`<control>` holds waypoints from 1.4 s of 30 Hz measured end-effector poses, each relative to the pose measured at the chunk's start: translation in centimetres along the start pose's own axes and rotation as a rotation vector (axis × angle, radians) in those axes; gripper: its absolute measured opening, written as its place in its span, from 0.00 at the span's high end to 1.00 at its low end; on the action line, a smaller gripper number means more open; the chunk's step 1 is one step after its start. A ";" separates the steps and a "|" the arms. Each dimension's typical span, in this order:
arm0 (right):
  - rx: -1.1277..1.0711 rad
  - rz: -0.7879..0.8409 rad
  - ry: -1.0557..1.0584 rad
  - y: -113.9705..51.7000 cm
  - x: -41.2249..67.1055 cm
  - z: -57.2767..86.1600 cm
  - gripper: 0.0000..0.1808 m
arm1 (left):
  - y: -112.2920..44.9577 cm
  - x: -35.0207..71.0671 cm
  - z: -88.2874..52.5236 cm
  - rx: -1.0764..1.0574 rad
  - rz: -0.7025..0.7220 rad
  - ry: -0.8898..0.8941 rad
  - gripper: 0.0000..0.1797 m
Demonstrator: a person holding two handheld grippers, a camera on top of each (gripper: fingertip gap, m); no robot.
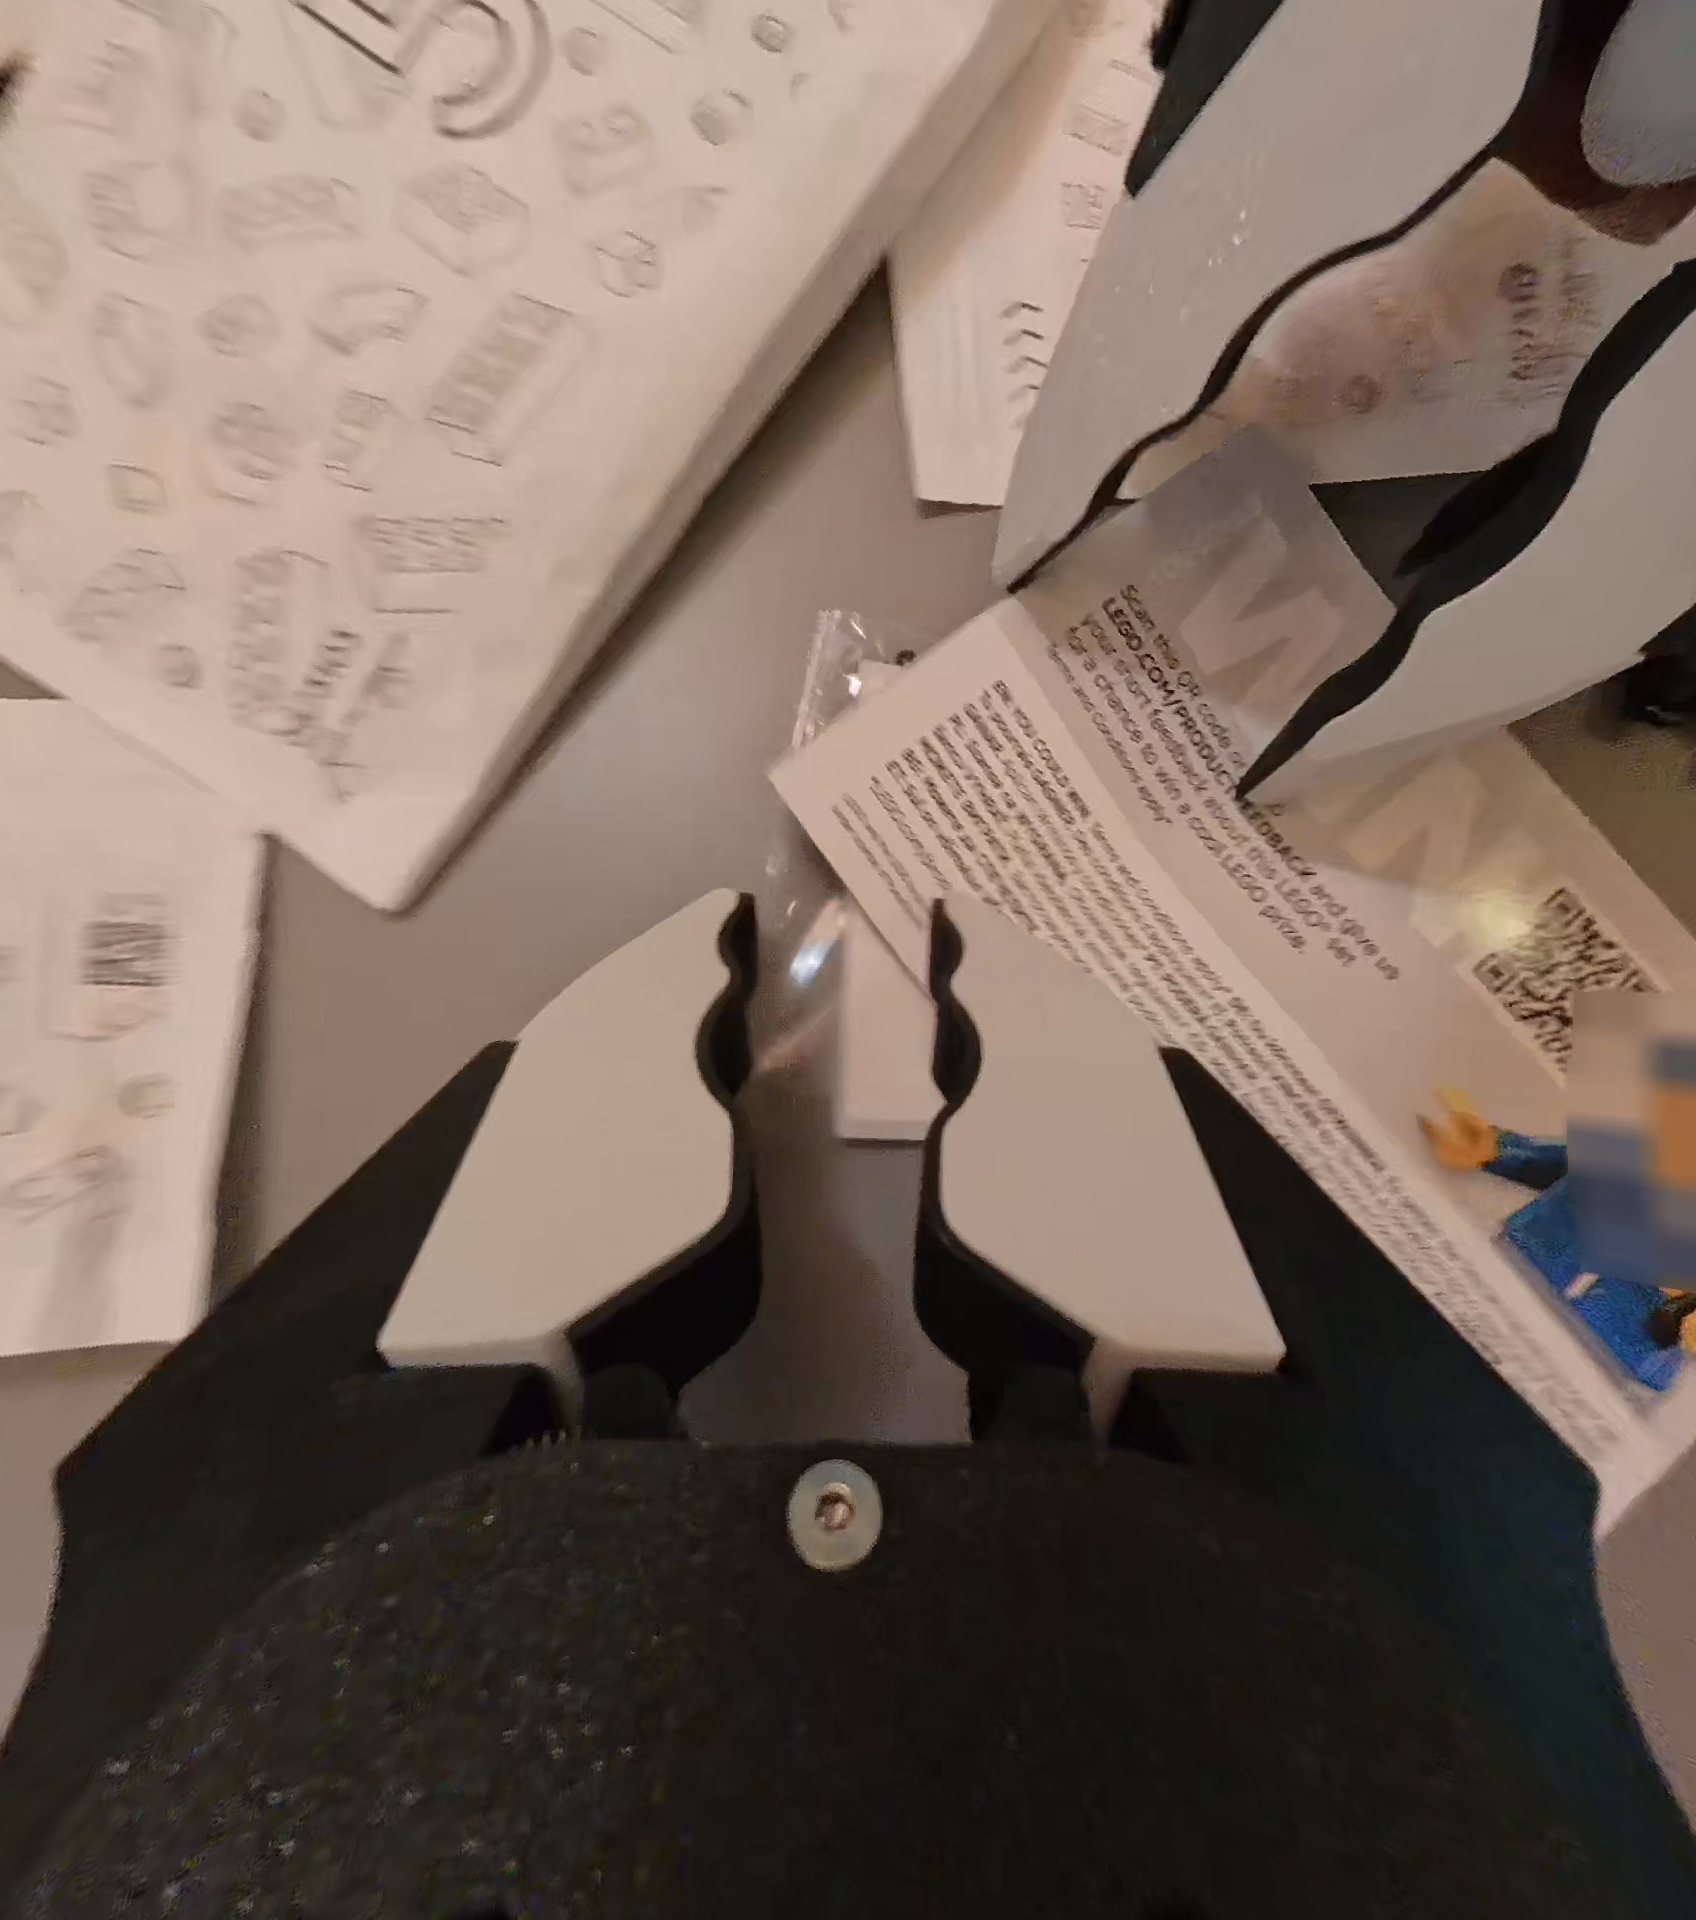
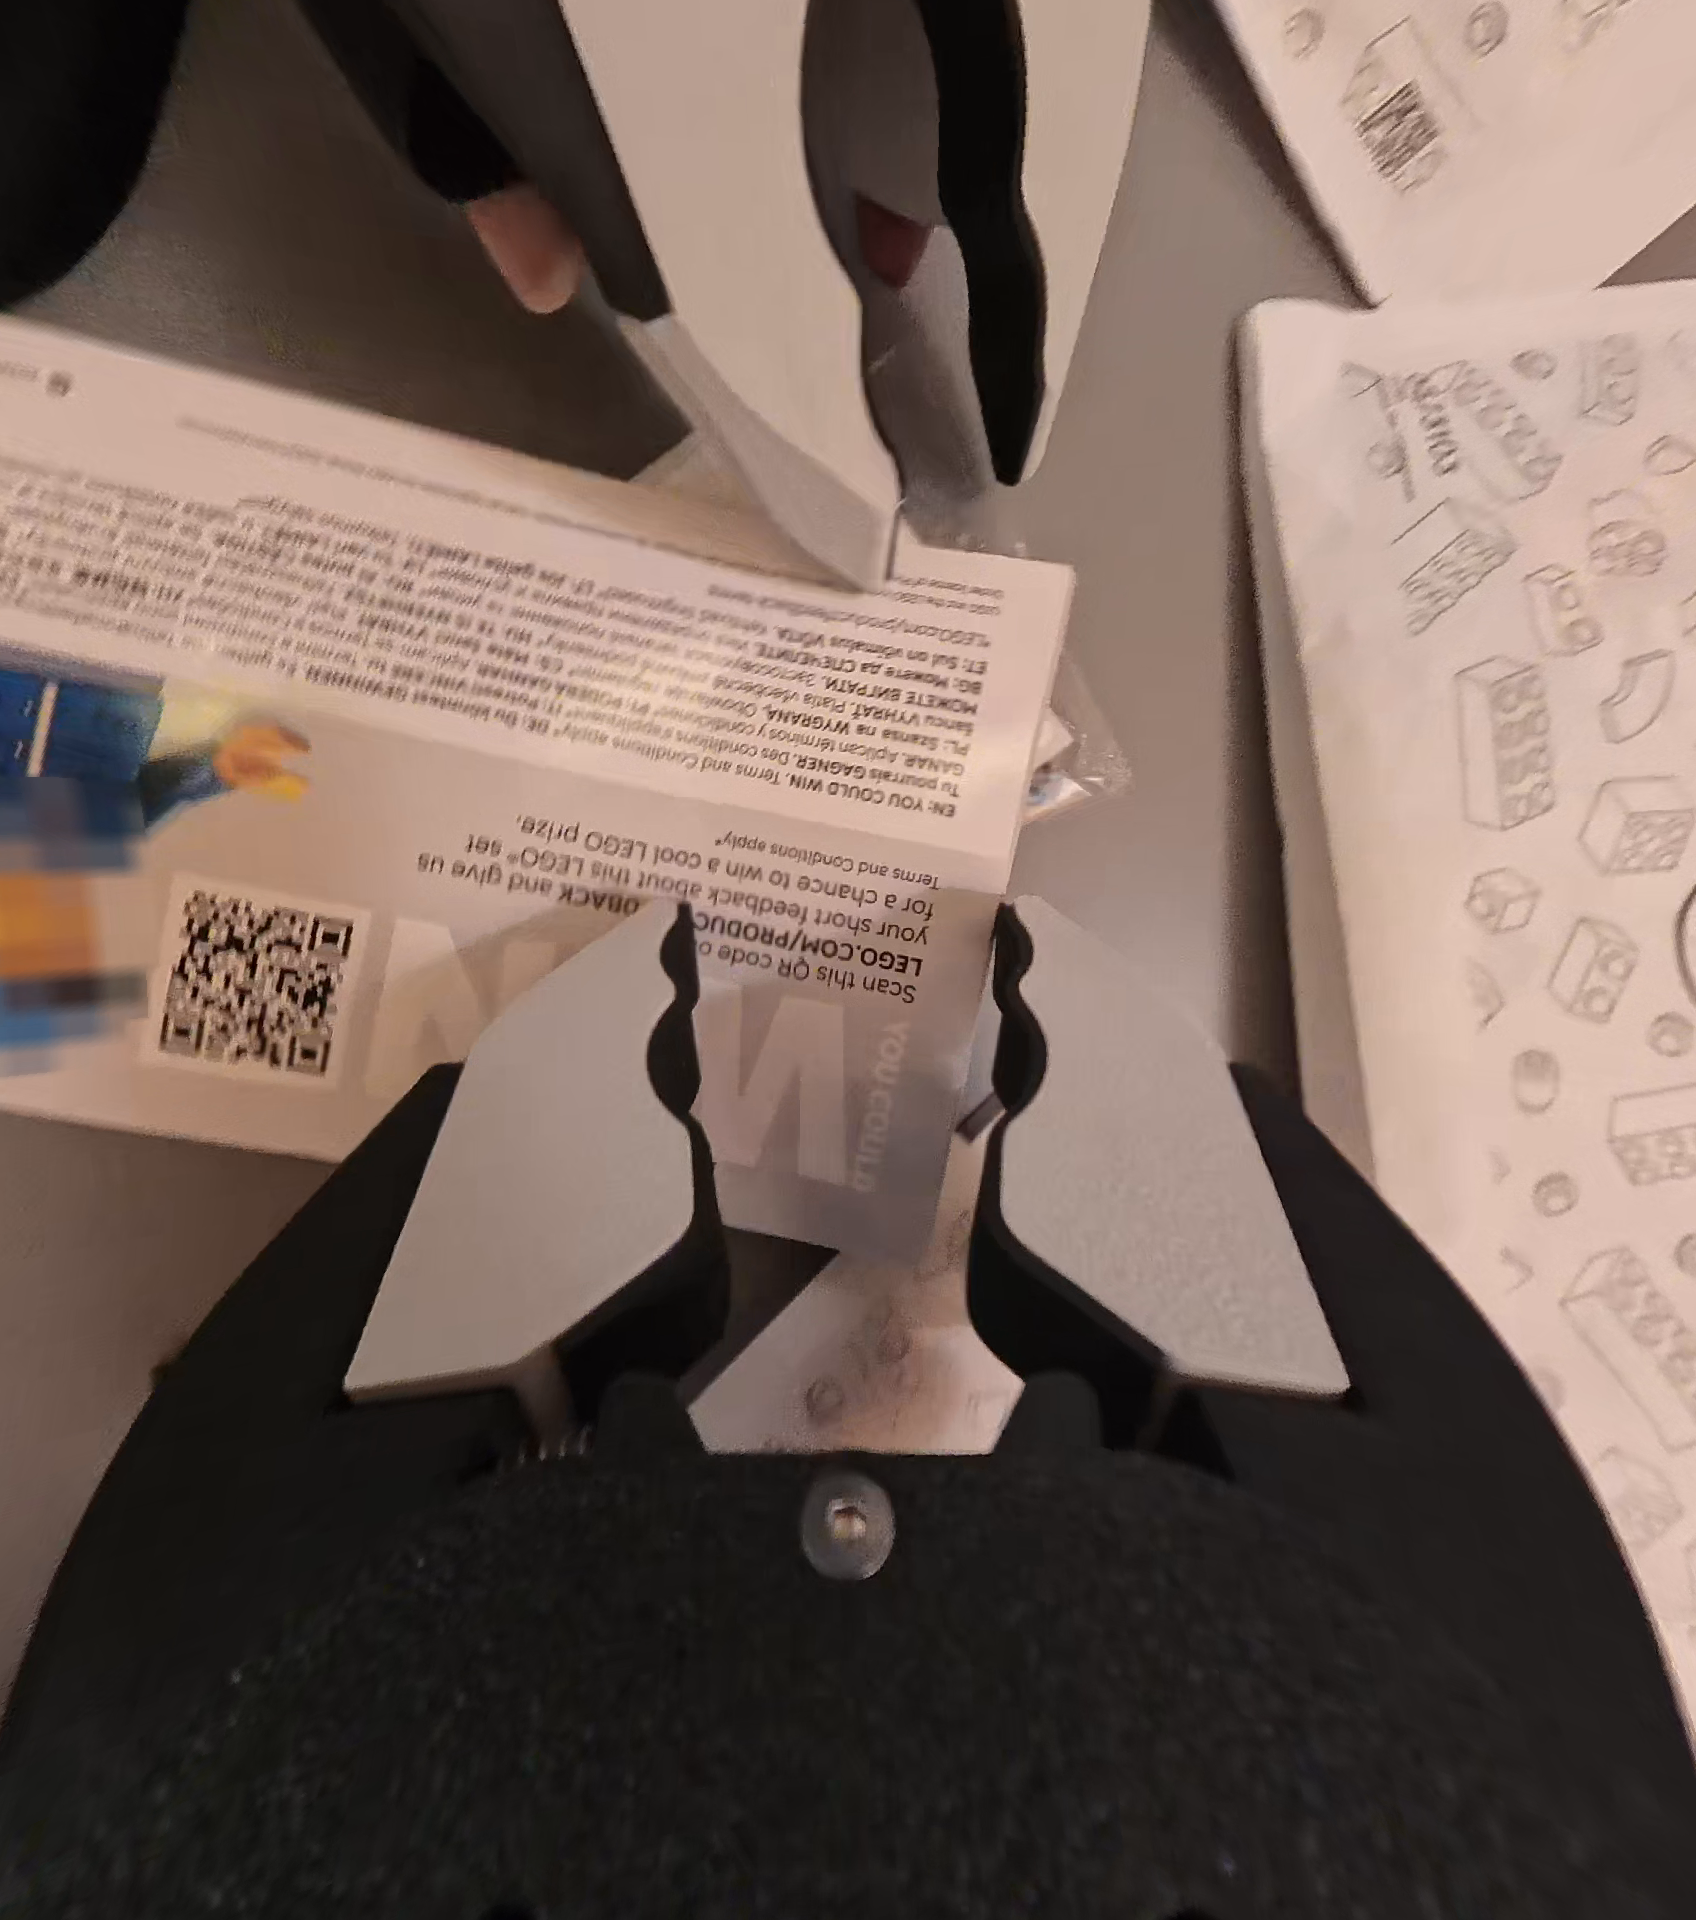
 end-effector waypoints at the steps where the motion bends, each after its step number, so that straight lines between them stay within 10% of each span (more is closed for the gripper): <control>1: -0.014 0.013 -0.008 -0.4 0.6 0.3 0.71 | 0.2 -0.2 -0.9 0.025 -0.009 -0.003 0.85; 13: -0.251 0.127 -0.110 -2.7 4.5 4.0 0.87 | 4.2 3.2 1.8 0.094 0.142 0.027 0.81; 19: -0.193 0.436 -0.210 4.6 4.1 4.6 0.88 | 0.3 0.8 7.2 0.009 -0.064 -0.108 0.75; 34: -0.574 0.884 -0.436 19.1 -14.0 0.6 0.91 | 1.4 -1.7 0.4 0.277 -0.042 -0.006 0.79; 42: -0.650 0.991 -0.475 20.4 -16.8 2.9 1.00 | 4.9 3.8 3.2 0.491 0.441 0.045 0.94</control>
Point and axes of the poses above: each gripper's, where its closed fingertips meet, y back along the fingers, x out of its top, z = x × y across the jaws, the point moved 7 cm from there along y, back along the fingers, and after that the axes turned 12 degrees about -y, right-handed, at the moved point
